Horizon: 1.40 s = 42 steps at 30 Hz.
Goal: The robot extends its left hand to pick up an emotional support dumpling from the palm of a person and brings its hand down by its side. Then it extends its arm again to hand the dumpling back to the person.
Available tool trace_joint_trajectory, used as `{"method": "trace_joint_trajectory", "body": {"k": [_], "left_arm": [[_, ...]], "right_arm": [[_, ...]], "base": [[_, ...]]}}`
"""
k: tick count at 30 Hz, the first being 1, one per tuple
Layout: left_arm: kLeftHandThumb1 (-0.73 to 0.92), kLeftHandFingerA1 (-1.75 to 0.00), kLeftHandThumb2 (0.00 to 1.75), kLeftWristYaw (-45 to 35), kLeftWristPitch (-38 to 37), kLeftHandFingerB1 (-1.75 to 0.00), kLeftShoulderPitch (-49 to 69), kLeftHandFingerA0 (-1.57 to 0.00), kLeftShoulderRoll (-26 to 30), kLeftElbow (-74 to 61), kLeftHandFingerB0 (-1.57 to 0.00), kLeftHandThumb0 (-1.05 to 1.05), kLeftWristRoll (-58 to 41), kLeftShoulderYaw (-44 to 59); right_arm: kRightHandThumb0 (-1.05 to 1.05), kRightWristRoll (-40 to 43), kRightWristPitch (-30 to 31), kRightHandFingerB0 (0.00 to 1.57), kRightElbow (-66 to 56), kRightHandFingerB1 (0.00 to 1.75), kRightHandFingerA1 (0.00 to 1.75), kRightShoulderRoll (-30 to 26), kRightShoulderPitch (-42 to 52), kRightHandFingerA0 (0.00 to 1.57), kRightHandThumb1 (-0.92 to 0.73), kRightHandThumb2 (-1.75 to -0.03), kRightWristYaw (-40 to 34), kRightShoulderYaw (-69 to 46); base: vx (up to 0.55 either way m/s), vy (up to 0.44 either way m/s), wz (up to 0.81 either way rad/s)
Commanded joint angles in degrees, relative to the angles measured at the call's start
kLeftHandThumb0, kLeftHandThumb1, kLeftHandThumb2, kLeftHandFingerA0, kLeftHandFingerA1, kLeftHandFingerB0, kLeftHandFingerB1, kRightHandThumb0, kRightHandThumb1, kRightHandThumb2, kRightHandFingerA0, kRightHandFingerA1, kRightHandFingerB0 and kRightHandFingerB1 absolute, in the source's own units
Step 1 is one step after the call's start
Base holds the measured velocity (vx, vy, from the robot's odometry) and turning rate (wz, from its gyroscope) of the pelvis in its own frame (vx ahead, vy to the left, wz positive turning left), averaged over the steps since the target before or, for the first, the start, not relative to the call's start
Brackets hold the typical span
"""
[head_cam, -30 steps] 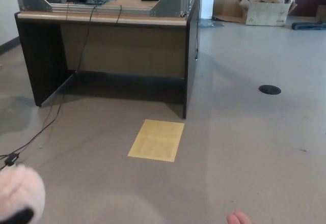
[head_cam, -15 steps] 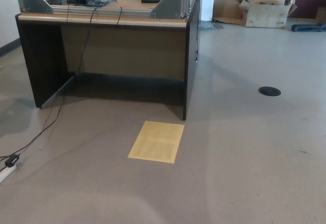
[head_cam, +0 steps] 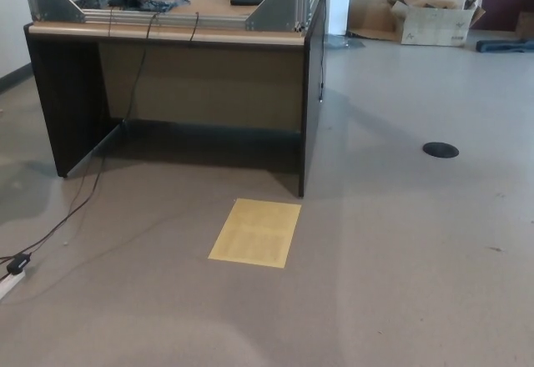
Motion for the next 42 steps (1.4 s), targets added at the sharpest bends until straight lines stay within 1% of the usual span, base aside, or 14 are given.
{"method": "trace_joint_trajectory", "body": {"k": [1, 9, 10, 18, 19, 24, 25, 31, 32, 33, 37, 38, 40, 42], "left_arm": [[0.80, -1.28, 0.68, 1.4, -8.6, -0.83, -0.4, -0.96, 2.2, 2.8, -0.87, 0.04, -0.2, -1.0], [0.79, -1.28, 0.69, 1.7, -9.6, -0.83, -0.3, -0.97, 3.1, 4.2, -0.87, 0.03, -1.4, -2.1], [0.79, -1.29, 0.69, 1.7, -9.8, -0.83, -0.5, -0.96, 3.3, 4.4, -0.86, 0.03, -1.4, -2.2], [0.80, -1.29, 0.68, 2.7, -10.2, -0.84, -0.5, -0.96, 3.6, 4.2, -0.87, 0.03, -1.7, -3.1], [0.80, -1.28, 0.68, 2.4, -10.1, -0.84, -0.6, -0.97, 3.7, 4.6, -0.87, 0.04, -2.1, -3.0], [0.83, -1.29, 0.65, 2.1, -9.9, -0.80, -0.5, -0.95, 3.6, 4.6, -0.87, -0.02, -3.3, -2.6], [0.82, -1.27, 0.65, 2.4, -9.7, -0.82, -0.6, -0.98, 3.6, 4.1, -0.87, 0.03, -3.5, -2.4], [0.81, -1.23, 0.69, 2.9, -8.5, -0.83, -1.0, -1.00, 3.8, 0.9, -0.87, 0.04, -5.3, -1.7], [0.75, -1.21, 0.69, 3.6, -7.2, -0.82, -2.8, -1.02, 5.5, -4.6, -0.91, 0.01, -6.1, -1.3], [0.73, -1.20, 0.71, 4.1, -4.6, -0.82, -4.5, -1.03, 6.6, -9.5, -0.92, 0.01, -8.0, -0.6], [0.73, -1.20, 0.71, 4.6, -2.3, -0.82, -4.5, -1.03, 6.5, -12.1, -0.92, 0.01, -8.7, -0.3], [0.77, -1.23, 0.65, 4.5, 0.9, -0.82, -8.4, -1.03, 9.4, -17.5, -0.90, -0.09, -10.9, 0.1], [0.79, -1.24, 0.66, 2.8, 3.6, -0.84, -13.3, -1.04, 12.7, -21.8, -0.89, -0.12, -13.2, -0.1], [0.82, -1.21, 0.65, 3.6, 4.4, -0.83, -18.3, -1.04, 16.2, -25.4, -0.89, -0.05, -10.4, -2.2]], "right_arm": [[-0.32, 1.4, -1.4, 0.37, -0.4, 0.34, 0.49, -0.8, 0.4, 0.71, -0.61, -0.59, -0.4, -0.8], [-0.32, 1.7, -2.2, 0.38, -0.2, 0.34, 0.50, -0.7, 0.7, 0.72, -0.61, -0.58, -0.3, -0.9], [-0.40, 1.9, -1.8, 0.33, -0.2, 0.43, 0.57, -0.6, 0.6, 0.65, -0.51, -0.72, -0.2, -1.0], [-0.40, 2.0, -1.3, 0.34, -0.2, 0.43, 0.57, -0.7, 0.3, 0.66, -0.51, -0.72, -0.4, -0.9], [-0.32, 1.7, -1.6, 0.38, -0.5, 0.34, 0.50, -0.7, 0.4, 0.72, -0.61, -0.59, -0.5, -0.6], [-0.31, 1.8, -2.6, 0.39, 0.3, 0.34, 0.52, -0.7, 0.3, 0.73, -0.61, -0.58, -0.2, -0.6], [-0.40, 1.7, -2.7, 0.34, 0.3, 0.43, 0.59, -0.7, 0.4, 0.67, -0.51, -0.73, -0.3, -0.5], [-0.40, 2.2, -1.1, 0.34, -1.0, 0.43, 0.58, -0.3, 1.0, 0.67, -0.51, -0.73, -0.3, -0.6], [-0.31, 2.0, -0.9, 0.38, -0.9, 0.34, 0.49, -0.5, 0.7, 0.72, -0.61, -0.58, -0.4, -0.5], [-0.40, 2.0, -0.7, 0.33, -0.8, 0.43, 0.57, -0.6, 0.4, 0.66, -0.51, -0.72, -0.3, -0.5], [-0.40, 2.1, -0.6, 0.33, -0.7, 0.43, 0.57, -0.6, 0.3, 0.66, -0.51, -0.72, -0.2, -0.5], [-0.31, 1.6, -1.2, 0.38, -0.4, 0.34, 0.50, -0.6, 0.1, 0.73, -0.61, -0.59, -0.6, -0.1], [-0.31, 2.3, -1.2, 0.37, -0.5, 0.35, 0.52, -0.4, 0.0, 0.74, -0.62, -0.60, 0.2, -0.3], [-0.33, 1.7, -1.0, 0.38, -0.9, 0.34, 0.51, -0.7, -0.2, 0.75, -0.62, -0.59, -0.5, -0.1]], "base": [[0.00, 0.000, 0.00], [0.00, 0.000, 0.00], [0.00, 0.000, 0.00], [0.00, 0.000, 0.00], [0.00, 0.000, 0.00], [0.00, 0.000, 0.00], [0.00, 0.000, 0.00], [0.00, 0.000, 0.00], [0.00, 0.000, 0.00], [0.00, 0.000, 0.00], [0.00, 0.000, 0.02], [0.00, 0.000, 0.00], [0.00, 0.000, 0.03], [0.00, 0.000, 0.00]]}}
